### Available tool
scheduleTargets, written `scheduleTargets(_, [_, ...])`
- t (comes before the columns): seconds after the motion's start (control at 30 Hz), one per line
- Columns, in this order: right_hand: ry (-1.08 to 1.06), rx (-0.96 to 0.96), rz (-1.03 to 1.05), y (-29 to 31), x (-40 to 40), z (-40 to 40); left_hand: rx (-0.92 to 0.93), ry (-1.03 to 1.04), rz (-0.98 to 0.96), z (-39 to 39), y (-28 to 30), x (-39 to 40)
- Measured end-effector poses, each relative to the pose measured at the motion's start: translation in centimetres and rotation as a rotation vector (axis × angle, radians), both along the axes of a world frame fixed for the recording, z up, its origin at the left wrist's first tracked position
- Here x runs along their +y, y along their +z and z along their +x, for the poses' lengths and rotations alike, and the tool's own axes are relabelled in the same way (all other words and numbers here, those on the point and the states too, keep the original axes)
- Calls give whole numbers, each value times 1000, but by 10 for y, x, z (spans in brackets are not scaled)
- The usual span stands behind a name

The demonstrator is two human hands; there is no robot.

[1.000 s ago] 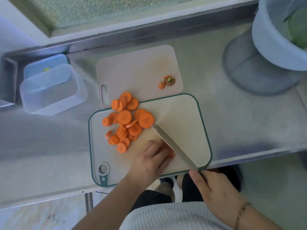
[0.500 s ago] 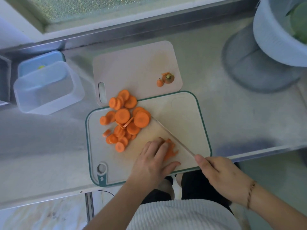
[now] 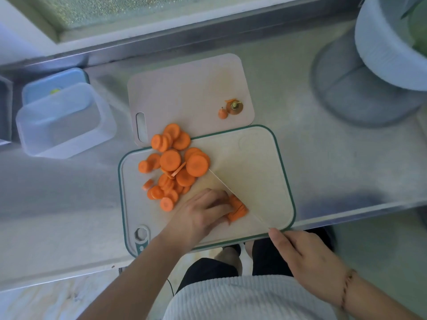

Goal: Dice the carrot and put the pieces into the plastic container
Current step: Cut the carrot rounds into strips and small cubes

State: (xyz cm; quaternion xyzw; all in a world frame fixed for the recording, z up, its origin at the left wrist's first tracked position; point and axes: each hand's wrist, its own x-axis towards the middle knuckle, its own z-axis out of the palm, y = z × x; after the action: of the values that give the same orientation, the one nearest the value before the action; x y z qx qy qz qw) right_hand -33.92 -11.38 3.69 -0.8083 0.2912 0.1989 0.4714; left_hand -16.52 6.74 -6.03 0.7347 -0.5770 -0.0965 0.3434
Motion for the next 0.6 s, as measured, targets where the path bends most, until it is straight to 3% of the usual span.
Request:
scheduleTargets(0.2, [-3, 9, 15, 4, -3, 4, 18, 66, 7, -5, 3, -1])
scheduleTargets(0.43, [12, 17, -39, 5, -15, -4, -122, 128, -44, -35, 10, -2])
scheduleTargets(0.6, [79, 40, -69, 6, -14, -16, -122, 193, -87, -44, 1, -14])
